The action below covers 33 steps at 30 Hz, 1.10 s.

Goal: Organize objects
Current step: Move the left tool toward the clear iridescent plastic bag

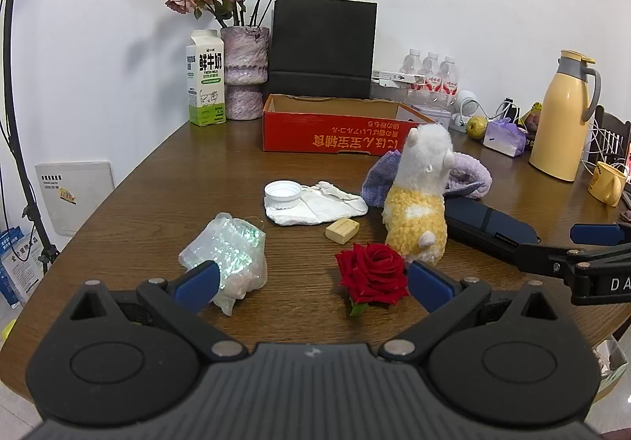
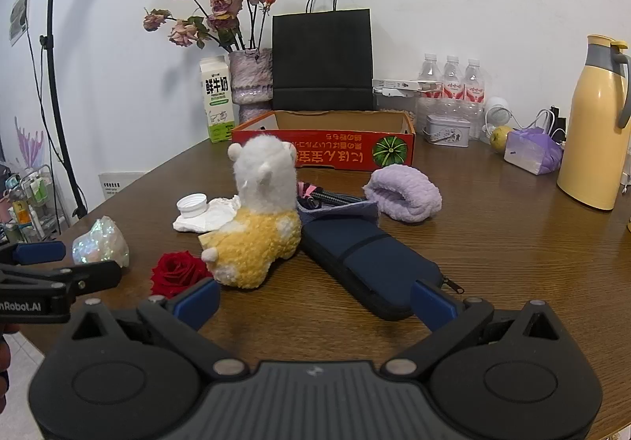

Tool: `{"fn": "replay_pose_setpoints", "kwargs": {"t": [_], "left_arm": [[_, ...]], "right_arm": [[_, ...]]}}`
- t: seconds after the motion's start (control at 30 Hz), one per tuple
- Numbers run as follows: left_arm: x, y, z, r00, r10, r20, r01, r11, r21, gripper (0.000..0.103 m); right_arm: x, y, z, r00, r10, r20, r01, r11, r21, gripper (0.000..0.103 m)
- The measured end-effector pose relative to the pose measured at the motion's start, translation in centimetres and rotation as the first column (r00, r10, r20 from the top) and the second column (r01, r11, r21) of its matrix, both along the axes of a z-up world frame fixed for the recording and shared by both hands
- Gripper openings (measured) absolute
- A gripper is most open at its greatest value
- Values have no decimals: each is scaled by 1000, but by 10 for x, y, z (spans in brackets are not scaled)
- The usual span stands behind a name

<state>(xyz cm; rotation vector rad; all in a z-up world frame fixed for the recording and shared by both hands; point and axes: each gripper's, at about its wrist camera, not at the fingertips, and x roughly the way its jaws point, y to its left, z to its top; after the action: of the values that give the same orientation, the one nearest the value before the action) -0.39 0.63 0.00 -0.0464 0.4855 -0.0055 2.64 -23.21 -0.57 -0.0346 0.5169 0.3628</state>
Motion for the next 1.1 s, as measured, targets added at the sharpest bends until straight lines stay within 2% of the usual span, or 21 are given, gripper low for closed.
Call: {"fn": "replay_pose_setpoints", "kwargs": {"t": [1.1], "left_arm": [[-4,6,-4,1000,18,-14,-18,1000,-22,103]], "right_arm": [[-5,5,3,1000,15,4,-15,1000,-18,103]]}}
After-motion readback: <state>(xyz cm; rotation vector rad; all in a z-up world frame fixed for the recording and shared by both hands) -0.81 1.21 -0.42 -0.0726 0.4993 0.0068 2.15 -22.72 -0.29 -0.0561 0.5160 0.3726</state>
